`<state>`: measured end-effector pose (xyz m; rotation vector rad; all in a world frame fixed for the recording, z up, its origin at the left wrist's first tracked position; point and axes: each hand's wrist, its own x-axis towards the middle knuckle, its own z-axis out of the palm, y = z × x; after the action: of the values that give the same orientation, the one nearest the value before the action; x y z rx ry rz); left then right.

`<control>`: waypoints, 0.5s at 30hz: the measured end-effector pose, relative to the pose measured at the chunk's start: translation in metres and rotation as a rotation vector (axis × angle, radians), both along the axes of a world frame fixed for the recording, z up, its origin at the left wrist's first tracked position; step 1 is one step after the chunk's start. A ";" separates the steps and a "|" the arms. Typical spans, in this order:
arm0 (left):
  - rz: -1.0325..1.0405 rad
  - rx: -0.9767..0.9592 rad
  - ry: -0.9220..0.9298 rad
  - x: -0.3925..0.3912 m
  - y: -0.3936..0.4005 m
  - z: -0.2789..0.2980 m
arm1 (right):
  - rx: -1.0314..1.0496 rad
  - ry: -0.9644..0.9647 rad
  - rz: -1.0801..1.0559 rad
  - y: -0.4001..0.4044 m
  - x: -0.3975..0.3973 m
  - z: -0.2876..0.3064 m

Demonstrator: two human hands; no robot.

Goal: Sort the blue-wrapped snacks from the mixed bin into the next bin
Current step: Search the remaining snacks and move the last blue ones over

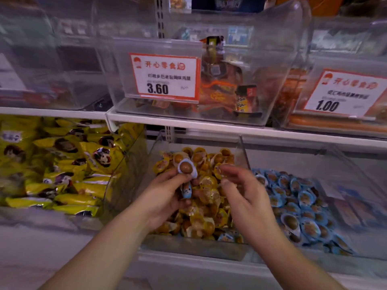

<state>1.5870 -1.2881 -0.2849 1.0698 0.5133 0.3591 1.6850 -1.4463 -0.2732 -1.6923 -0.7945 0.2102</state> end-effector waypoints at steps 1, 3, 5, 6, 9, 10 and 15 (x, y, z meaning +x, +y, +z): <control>0.007 -0.013 0.006 -0.002 0.000 0.000 | -0.012 0.184 0.043 0.007 -0.005 0.000; 0.005 -0.028 0.008 -0.004 0.000 0.001 | -0.060 0.505 0.107 0.020 -0.015 0.000; -0.009 -0.036 0.010 -0.007 -0.001 0.005 | -0.089 0.616 0.136 0.028 -0.021 -0.004; -0.016 -0.048 0.015 -0.008 -0.002 0.007 | -0.069 0.665 0.148 0.030 -0.023 -0.005; 0.020 -0.097 0.035 -0.011 -0.002 0.010 | 0.074 0.933 0.206 0.033 -0.022 -0.004; 0.049 -0.064 0.028 -0.011 -0.003 0.010 | 0.114 1.028 0.229 0.035 -0.021 -0.002; -0.007 0.750 0.030 -0.014 -0.017 -0.001 | 0.169 1.214 0.328 0.047 -0.026 0.000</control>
<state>1.5726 -1.3047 -0.2857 1.8013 0.4045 0.5498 1.6594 -1.3996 -0.2733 -0.9653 -0.1314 1.2157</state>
